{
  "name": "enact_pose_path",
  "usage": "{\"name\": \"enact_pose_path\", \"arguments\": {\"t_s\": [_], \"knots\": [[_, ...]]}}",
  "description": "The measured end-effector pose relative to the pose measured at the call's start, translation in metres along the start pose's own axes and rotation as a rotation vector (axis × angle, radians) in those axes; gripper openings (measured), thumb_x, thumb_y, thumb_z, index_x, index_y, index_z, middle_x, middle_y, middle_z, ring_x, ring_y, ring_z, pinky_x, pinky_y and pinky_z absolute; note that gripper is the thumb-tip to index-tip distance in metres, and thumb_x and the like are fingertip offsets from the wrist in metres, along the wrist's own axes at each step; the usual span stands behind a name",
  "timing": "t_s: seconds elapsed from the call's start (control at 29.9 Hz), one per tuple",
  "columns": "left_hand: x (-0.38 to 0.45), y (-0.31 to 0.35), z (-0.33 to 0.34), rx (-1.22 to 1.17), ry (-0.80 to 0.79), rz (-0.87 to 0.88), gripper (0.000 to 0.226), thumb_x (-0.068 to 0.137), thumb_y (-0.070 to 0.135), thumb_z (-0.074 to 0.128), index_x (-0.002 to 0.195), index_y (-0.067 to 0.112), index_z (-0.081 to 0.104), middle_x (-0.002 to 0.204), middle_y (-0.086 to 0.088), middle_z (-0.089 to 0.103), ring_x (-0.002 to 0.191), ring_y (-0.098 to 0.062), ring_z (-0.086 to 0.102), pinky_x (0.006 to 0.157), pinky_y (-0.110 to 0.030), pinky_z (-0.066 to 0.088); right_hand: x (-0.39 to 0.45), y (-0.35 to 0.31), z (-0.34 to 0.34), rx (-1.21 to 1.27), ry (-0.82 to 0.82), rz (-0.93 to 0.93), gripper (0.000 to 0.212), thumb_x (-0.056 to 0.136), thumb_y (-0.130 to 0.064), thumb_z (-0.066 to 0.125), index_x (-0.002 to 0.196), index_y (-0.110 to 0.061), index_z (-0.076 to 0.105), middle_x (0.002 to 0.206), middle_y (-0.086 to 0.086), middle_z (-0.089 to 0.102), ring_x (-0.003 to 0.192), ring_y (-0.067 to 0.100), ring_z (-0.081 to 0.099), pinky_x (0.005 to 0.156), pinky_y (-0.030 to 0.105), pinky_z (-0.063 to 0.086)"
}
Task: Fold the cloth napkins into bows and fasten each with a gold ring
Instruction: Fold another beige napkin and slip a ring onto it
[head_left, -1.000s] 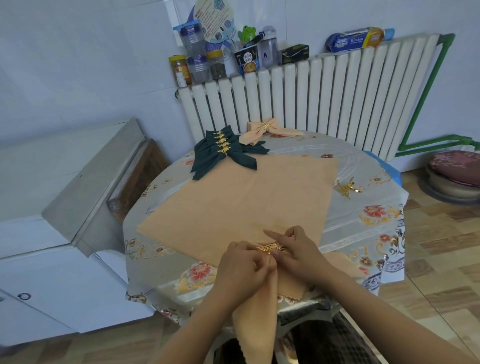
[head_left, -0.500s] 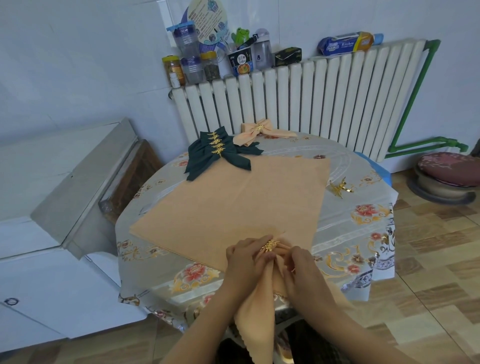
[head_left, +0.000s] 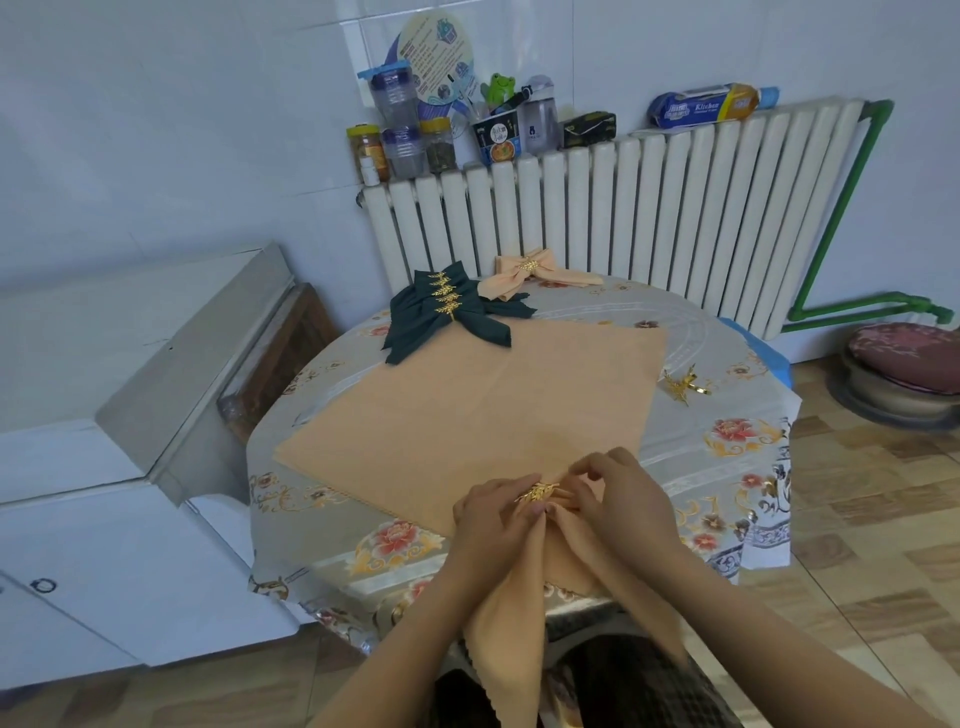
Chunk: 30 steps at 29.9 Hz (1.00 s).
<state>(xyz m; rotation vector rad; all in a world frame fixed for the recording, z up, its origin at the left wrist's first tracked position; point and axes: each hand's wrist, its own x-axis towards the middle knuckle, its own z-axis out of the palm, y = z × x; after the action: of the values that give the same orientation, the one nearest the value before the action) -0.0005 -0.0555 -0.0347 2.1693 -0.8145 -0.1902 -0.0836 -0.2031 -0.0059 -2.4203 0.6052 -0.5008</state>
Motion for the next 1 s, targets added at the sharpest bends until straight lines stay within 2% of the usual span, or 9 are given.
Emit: {"name": "enact_pose_path", "arguments": {"t_s": [0.13, 0.27, 0.4, 0.53, 0.63, 0.7, 0.77, 0.87, 1.0], "knots": [[-0.003, 0.000, 0.003, -0.107, 0.058, -0.030, 0.057, 0.078, 0.061, 0.040, 0.121, 0.032, 0.063, 0.117, 0.010, 0.064, 0.112, -0.010, 0.052, 0.103, -0.039, 0.038, -0.004, 0.007, 0.016, 0.005, -0.029, -0.105, 0.019, 0.089, -0.030, 0.060, 0.098, -0.021, 0.074, 0.093, -0.001, 0.064, 0.090, 0.018, 0.054, 0.070, 0.028, 0.042], [-0.003, 0.004, 0.004, -0.126, 0.085, -0.074, 0.045, 0.081, 0.047, 0.048, 0.120, 0.029, 0.064, 0.116, 0.009, 0.064, 0.111, -0.008, 0.051, 0.102, -0.037, 0.039, -0.018, 0.017, 0.023, -0.068, 0.092, -0.256, 0.023, 0.079, -0.036, 0.058, 0.072, -0.022, 0.074, 0.069, -0.005, 0.062, 0.069, 0.020, 0.056, 0.049, 0.031, 0.045], [-0.006, 0.005, 0.005, -0.063, 0.094, -0.073, 0.055, 0.075, 0.060, 0.044, 0.121, 0.035, 0.062, 0.120, 0.009, 0.060, 0.116, -0.012, 0.047, 0.104, -0.041, 0.035, -0.029, 0.025, 0.024, -0.128, 0.080, -0.401, 0.032, 0.078, -0.037, 0.048, 0.067, -0.023, 0.075, 0.070, -0.007, 0.062, 0.062, 0.016, 0.055, 0.048, 0.026, 0.046], [-0.007, 0.011, -0.001, 0.077, 0.123, -0.199, 0.058, 0.089, 0.053, 0.045, 0.140, 0.027, 0.043, 0.139, 0.000, 0.043, 0.130, -0.022, 0.034, 0.108, -0.037, 0.028, -0.025, 0.018, 0.010, 0.020, 0.061, -0.176, 0.023, 0.089, -0.033, 0.054, 0.099, -0.023, 0.073, 0.101, -0.007, 0.061, 0.069, 0.010, 0.059, 0.062, 0.023, 0.047], [-0.009, 0.007, -0.013, 0.176, 0.218, -0.400, 0.042, 0.097, 0.044, 0.037, 0.127, 0.019, 0.054, 0.129, -0.004, 0.054, 0.119, -0.024, 0.043, 0.100, -0.038, 0.033, -0.002, 0.018, 0.000, 0.118, -0.073, 0.021, 0.030, 0.095, -0.029, 0.052, 0.121, -0.017, 0.062, 0.116, -0.002, 0.059, 0.084, 0.011, 0.058, 0.076, 0.020, 0.040], [-0.011, 0.002, -0.020, 0.287, 0.145, -0.446, 0.038, 0.095, 0.046, 0.039, 0.113, 0.021, 0.061, 0.115, -0.002, 0.059, 0.109, -0.023, 0.049, 0.093, -0.037, 0.037, 0.011, 0.016, -0.003, 0.110, -0.194, 0.078, 0.023, 0.095, -0.030, 0.052, 0.105, -0.018, 0.068, 0.098, -0.003, 0.067, 0.090, 0.016, 0.060, 0.068, 0.020, 0.040], [-0.012, -0.001, -0.023, 0.230, 0.102, -0.459, 0.029, 0.091, 0.045, 0.048, 0.104, 0.023, 0.060, 0.107, 0.002, 0.060, 0.101, -0.019, 0.053, 0.090, -0.035, 0.042, 0.019, 0.016, -0.002, 0.112, -0.276, 0.145, 0.021, 0.092, -0.031, 0.056, 0.082, -0.018, 0.069, 0.074, -0.006, 0.064, 0.079, 0.015, 0.059, 0.057, 0.019, 0.038], [-0.009, 0.004, -0.029, -0.097, 0.164, -0.447, 0.012, 0.089, 0.031, 0.058, 0.094, 0.020, 0.057, 0.096, 0.003, 0.061, 0.088, -0.014, 0.056, 0.078, -0.029, 0.047, 0.030, 0.014, -0.003, 0.189, -0.310, 0.191, 0.017, 0.088, -0.028, 0.062, 0.079, -0.015, 0.068, 0.069, -0.006, 0.060, 0.066, 0.009, 0.053, 0.056, 0.021, 0.038], [0.014, 0.018, -0.043, -0.286, 0.273, -0.341, 0.006, 0.090, 0.021, 0.059, 0.091, 0.023, 0.053, 0.089, 0.000, 0.061, 0.078, -0.012, 0.056, 0.060, -0.016, 0.038, 0.049, 0.007, -0.008, 0.380, -0.205, 0.195, 0.012, 0.090, -0.024, 0.059, 0.082, -0.016, 0.064, 0.073, -0.004, 0.062, 0.068, 0.012, 0.054, 0.065, 0.026, 0.041]]}}
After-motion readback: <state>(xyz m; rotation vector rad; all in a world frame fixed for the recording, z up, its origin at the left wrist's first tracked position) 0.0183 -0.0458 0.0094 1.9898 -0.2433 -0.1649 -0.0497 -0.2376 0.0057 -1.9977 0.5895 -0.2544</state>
